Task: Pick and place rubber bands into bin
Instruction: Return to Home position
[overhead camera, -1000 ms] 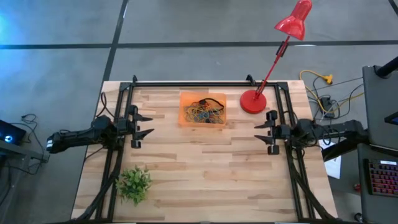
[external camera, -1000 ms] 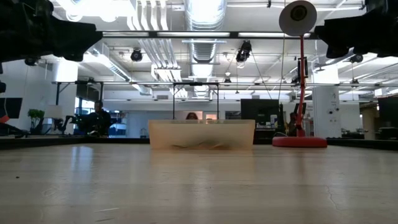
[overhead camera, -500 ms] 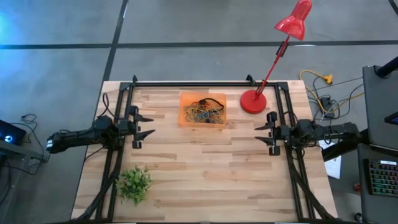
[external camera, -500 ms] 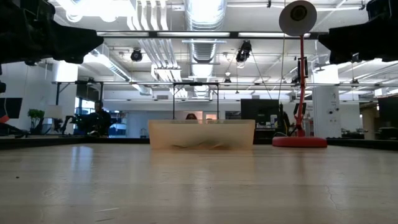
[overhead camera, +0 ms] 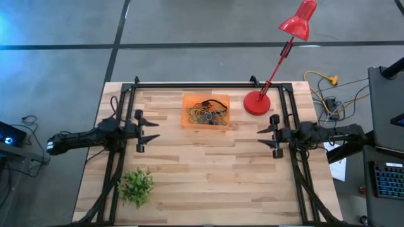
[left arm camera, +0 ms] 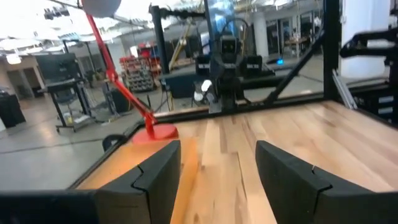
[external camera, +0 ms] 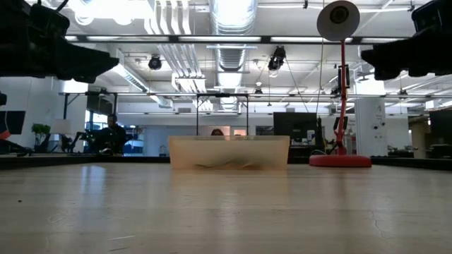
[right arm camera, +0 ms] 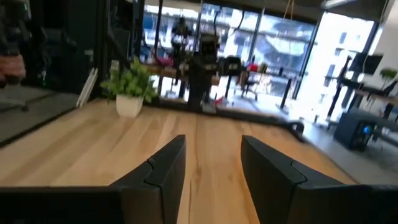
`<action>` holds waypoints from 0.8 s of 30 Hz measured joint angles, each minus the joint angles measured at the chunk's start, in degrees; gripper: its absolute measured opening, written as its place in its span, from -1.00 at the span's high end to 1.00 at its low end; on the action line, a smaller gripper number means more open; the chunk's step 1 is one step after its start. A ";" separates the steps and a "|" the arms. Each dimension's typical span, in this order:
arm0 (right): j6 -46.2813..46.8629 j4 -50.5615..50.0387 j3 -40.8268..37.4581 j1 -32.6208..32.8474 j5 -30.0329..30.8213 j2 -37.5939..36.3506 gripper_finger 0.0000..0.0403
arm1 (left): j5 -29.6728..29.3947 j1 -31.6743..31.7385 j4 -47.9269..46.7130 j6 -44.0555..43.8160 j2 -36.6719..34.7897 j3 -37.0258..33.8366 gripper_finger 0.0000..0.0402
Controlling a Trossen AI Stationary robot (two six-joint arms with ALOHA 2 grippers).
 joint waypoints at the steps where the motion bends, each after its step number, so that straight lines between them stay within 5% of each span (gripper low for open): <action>1: 0.06 -1.00 0.00 0.00 0.00 0.00 0.30 | 0.03 0.00 -0.85 0.19 -0.05 0.00 0.04; 24: 0.15 -1.69 0.00 0.00 0.04 0.76 0.29 | -0.03 0.03 -2.41 0.78 3.76 -0.04 0.04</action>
